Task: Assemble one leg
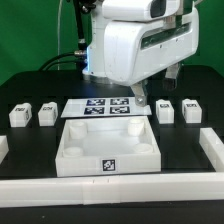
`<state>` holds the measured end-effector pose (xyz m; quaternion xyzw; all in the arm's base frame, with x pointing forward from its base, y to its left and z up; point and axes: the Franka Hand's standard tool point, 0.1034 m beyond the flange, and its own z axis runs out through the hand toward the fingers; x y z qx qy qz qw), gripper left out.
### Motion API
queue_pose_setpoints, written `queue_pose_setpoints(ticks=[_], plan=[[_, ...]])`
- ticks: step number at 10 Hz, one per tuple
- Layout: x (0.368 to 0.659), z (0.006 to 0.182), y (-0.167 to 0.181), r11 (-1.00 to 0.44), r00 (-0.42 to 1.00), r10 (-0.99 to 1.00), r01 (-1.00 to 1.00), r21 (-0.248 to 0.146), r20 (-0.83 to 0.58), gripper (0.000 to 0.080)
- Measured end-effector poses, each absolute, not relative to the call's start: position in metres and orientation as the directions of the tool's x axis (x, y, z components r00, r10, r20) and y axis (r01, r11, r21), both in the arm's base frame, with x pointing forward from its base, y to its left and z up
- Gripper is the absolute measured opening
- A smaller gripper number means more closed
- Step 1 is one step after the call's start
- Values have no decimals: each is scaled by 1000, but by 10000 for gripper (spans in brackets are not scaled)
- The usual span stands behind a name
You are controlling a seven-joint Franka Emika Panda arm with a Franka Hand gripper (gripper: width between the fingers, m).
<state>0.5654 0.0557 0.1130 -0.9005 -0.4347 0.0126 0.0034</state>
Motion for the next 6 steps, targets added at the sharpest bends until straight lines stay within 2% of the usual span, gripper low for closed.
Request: queue_pose_setpoints(ticks=[3, 4, 5, 6], plan=[[565, 113, 55, -586, 585, 811, 810, -18, -20, 650], [555, 112, 49, -504, 503, 864, 864, -25, -25, 650], [534, 110, 39, -318, 318, 948, 948, -24, -20, 650], [508, 106, 27, -250, 249, 968, 968, -34, -22, 650]])
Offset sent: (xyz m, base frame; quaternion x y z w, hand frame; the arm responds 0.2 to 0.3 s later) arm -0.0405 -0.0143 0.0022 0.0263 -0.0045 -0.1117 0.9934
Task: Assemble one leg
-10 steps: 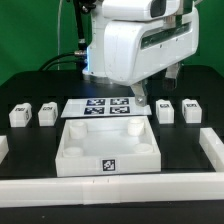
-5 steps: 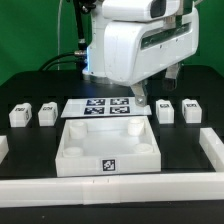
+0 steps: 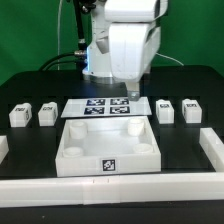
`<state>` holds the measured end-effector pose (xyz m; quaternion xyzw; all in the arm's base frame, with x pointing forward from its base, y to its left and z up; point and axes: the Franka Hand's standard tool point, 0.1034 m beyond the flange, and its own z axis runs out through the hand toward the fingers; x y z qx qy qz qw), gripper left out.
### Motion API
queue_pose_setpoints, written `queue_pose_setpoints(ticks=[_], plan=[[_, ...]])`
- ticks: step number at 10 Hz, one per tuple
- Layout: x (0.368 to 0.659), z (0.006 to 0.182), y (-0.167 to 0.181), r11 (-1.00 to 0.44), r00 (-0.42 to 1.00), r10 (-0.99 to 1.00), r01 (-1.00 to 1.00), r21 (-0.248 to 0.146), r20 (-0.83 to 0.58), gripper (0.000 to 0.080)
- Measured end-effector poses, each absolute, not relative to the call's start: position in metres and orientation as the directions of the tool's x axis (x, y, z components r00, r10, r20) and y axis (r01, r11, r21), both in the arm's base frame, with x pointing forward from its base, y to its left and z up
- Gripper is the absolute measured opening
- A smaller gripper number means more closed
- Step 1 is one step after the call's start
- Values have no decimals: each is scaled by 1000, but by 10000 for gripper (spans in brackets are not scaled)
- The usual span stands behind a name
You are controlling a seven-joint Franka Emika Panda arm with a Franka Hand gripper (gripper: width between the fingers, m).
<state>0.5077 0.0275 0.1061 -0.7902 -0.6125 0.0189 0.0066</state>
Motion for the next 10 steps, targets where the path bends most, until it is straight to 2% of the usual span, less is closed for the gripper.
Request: queue_pose_setpoints(ticks=[1, 3, 5, 7, 8, 10], plan=[[489, 100, 16, -110, 110, 994, 993, -36, -17, 650], [445, 77, -6, 106, -106, 994, 993, -49, 0, 650], [436, 57, -10, 97, -97, 995, 993, -68, 12, 650], [432, 25, -13, 82, -80, 996, 994, -79, 28, 650], [435, 17, -14, 73, -71, 997, 994, -87, 32, 650], [437, 14, -14, 72, -69, 997, 993, -88, 34, 650]])
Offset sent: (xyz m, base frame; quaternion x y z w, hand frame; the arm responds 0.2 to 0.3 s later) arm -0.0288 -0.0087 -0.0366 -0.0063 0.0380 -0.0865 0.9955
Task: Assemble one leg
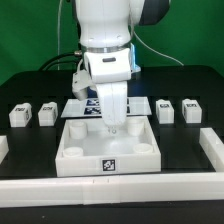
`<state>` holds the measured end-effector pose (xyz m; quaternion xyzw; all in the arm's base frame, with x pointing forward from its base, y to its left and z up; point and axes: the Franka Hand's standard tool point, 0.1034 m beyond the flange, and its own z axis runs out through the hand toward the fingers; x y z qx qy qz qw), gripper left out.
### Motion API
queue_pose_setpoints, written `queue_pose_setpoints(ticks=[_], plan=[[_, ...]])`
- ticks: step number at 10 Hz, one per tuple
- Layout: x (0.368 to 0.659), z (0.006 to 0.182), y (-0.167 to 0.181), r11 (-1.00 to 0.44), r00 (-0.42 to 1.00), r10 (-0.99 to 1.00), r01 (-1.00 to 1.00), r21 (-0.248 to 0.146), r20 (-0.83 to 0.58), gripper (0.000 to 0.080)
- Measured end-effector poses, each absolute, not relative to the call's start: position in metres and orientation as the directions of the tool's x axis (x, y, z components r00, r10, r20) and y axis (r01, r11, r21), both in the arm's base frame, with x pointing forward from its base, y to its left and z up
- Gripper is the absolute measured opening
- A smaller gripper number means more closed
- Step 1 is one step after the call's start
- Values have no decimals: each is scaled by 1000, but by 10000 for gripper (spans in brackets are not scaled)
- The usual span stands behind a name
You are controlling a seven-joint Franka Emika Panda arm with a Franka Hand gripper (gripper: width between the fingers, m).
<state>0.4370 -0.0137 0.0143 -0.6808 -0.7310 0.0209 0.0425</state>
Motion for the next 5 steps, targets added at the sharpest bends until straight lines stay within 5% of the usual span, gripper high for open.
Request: queue_pose_setpoints(ticks=[2, 3, 5], plan=[[436, 13, -14, 71, -69, 997, 993, -91, 34, 412], [436, 13, -14, 71, -68, 997, 993, -91, 34, 412], [436, 13, -14, 70, -67, 997, 993, -91, 34, 97]])
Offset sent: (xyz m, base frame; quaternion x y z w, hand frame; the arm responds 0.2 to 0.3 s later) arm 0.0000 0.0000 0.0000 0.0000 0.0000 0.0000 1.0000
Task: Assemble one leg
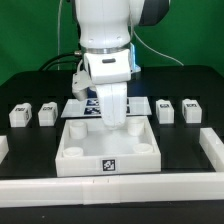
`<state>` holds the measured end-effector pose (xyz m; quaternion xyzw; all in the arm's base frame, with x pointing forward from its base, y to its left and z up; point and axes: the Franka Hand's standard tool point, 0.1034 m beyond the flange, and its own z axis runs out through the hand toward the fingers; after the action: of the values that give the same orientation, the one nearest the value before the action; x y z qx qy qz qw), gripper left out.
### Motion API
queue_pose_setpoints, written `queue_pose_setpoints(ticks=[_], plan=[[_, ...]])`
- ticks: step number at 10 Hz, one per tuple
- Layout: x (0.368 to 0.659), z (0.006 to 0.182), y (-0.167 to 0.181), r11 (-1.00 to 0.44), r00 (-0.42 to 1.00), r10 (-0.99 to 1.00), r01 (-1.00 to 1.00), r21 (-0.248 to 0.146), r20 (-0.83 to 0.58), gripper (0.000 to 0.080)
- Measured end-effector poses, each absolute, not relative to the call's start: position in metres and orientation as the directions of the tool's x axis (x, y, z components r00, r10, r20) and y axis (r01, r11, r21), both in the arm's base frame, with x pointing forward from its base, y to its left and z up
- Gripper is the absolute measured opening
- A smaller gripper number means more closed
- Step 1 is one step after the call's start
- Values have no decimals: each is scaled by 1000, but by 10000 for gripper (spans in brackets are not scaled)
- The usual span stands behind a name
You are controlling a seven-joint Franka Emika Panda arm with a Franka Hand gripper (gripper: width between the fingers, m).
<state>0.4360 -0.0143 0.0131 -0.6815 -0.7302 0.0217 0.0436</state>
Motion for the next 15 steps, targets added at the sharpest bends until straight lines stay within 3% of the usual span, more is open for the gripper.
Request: queue_pose_setpoints(ticks=[2, 9, 11, 15], plan=[[438, 14, -15, 69, -67, 997, 994, -83, 33, 63], [438, 14, -14, 68, -65, 997, 994, -82, 33, 64], [457, 14, 16, -6, 8, 999, 998, -66, 39, 64], [490, 14, 61, -19, 21, 998, 1000, -24, 65, 64]])
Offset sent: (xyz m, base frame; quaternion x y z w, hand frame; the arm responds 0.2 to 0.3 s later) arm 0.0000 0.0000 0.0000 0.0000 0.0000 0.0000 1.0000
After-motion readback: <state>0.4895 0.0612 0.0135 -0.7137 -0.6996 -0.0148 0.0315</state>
